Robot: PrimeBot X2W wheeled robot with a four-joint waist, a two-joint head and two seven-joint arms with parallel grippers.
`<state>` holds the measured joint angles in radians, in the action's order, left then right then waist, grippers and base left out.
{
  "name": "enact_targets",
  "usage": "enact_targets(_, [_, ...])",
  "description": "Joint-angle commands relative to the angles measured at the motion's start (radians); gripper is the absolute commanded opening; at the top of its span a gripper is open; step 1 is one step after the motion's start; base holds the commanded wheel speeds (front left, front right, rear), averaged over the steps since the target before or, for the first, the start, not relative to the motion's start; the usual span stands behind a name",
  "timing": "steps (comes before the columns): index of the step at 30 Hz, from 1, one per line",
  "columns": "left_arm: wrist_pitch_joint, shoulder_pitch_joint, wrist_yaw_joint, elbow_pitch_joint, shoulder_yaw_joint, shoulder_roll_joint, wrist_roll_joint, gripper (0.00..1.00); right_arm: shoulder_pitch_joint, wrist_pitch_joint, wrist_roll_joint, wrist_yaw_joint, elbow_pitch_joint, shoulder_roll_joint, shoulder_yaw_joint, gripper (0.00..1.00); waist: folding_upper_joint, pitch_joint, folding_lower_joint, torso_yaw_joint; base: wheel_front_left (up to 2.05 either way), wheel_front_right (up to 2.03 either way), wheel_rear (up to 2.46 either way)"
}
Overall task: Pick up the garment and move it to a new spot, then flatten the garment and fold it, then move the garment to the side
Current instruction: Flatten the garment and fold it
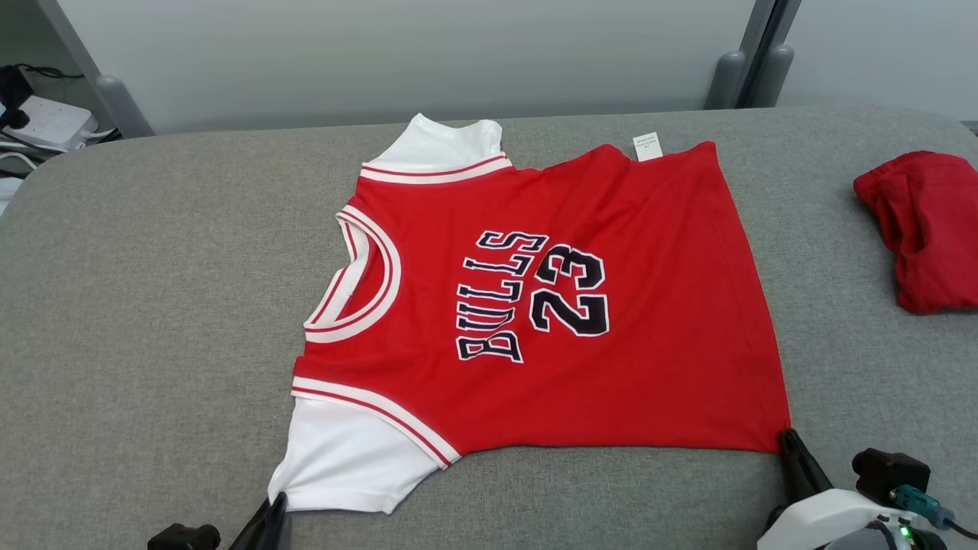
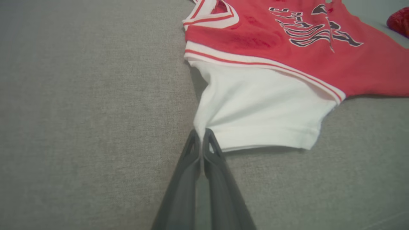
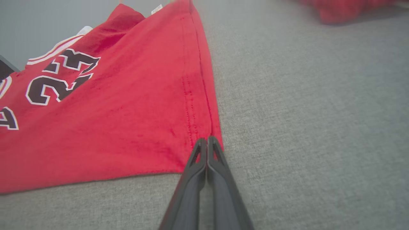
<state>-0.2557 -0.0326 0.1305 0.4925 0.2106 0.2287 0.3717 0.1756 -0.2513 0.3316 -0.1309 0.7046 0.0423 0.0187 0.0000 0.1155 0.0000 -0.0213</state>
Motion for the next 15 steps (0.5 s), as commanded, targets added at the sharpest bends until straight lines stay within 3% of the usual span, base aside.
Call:
enact_targets(1, [-0.006, 0.036, 0.000, -0.026, -0.028, 0.026, 0.017, 0.00, 0.016, -0.010, -0.013, 0.000, -0.031, 0.008, 0.029, 0.00, 0.0000, 0.001, 0.0000, -0.001, 0.00, 0.00, 0.00])
enact_targets(4, [-0.005, 0.018, 0.000, -0.085, 0.028, 0.054, 0.071, 0.00, 0.005, -0.010, -0.031, 0.000, -0.072, 0.011, 0.044, 0.00, 0.0000, 0.007, 0.0000, -0.006, 0.00, 0.00, 0.00])
enact_targets(7, [0.018, -0.023, 0.000, -0.197, 0.071, 0.126, 0.133, 0.00, -0.009, -0.010, -0.031, 0.000, -0.142, 0.037, 0.073, 0.00, 0.0000, 0.008, 0.0000, -0.012, 0.00, 0.00, 0.00])
enact_targets(11, [0.074, -0.097, -0.003, -0.393, 0.055, 0.216, 0.180, 0.00, -0.057, -0.010, -0.020, 0.000, -0.242, 0.099, 0.102, 0.00, 0.0000, 0.001, 0.0000, -0.010, 0.00, 0.00, 0.00])
enact_targets(15, [0.165, -0.191, -0.037, -0.613, 0.038, 0.268, 0.205, 0.00, -0.118, 0.014, -0.008, 0.000, -0.320, 0.165, 0.108, 0.00, 0.0000, 0.000, 0.0000, -0.006, 0.00, 0.00, 0.00])
